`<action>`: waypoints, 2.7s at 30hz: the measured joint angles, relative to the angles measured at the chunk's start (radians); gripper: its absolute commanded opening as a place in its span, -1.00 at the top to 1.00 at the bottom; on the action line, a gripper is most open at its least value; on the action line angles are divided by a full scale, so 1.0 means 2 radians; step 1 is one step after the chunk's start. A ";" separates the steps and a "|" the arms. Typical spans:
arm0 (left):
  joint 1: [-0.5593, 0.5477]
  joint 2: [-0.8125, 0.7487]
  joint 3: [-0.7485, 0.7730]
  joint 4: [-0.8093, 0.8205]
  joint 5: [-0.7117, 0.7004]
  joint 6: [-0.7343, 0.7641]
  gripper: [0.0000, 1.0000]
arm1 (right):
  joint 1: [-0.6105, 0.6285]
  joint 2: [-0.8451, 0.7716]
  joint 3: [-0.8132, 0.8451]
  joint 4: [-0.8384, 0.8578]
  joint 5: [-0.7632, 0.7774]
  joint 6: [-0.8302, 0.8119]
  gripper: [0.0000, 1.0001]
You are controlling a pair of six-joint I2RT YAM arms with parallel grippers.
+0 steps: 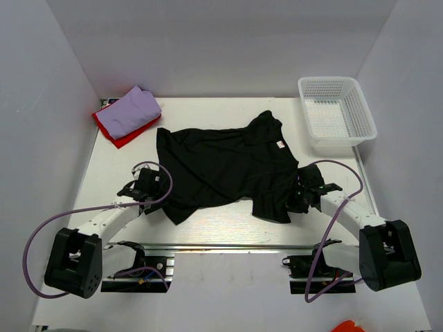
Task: Fold and stack the t-shirts
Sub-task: Flatten out the tshirt
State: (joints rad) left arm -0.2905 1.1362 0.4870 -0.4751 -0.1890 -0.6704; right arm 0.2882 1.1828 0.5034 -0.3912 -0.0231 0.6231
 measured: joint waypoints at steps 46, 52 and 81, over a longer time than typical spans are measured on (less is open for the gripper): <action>0.000 -0.190 0.216 0.013 -0.019 0.073 -0.99 | 0.000 -0.221 0.152 0.171 0.130 -0.054 1.00; -0.001 -0.092 0.162 0.019 0.072 0.091 -1.00 | 0.001 -0.202 0.143 0.156 0.128 -0.055 1.00; -0.202 0.194 0.149 0.072 0.195 0.106 -0.32 | 0.000 -0.163 0.084 0.084 0.166 -0.055 1.00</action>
State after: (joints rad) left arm -0.6941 1.5246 0.7849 -0.3317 0.2016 -0.4583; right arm 0.2890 0.8558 0.6708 -0.2230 0.3084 0.5140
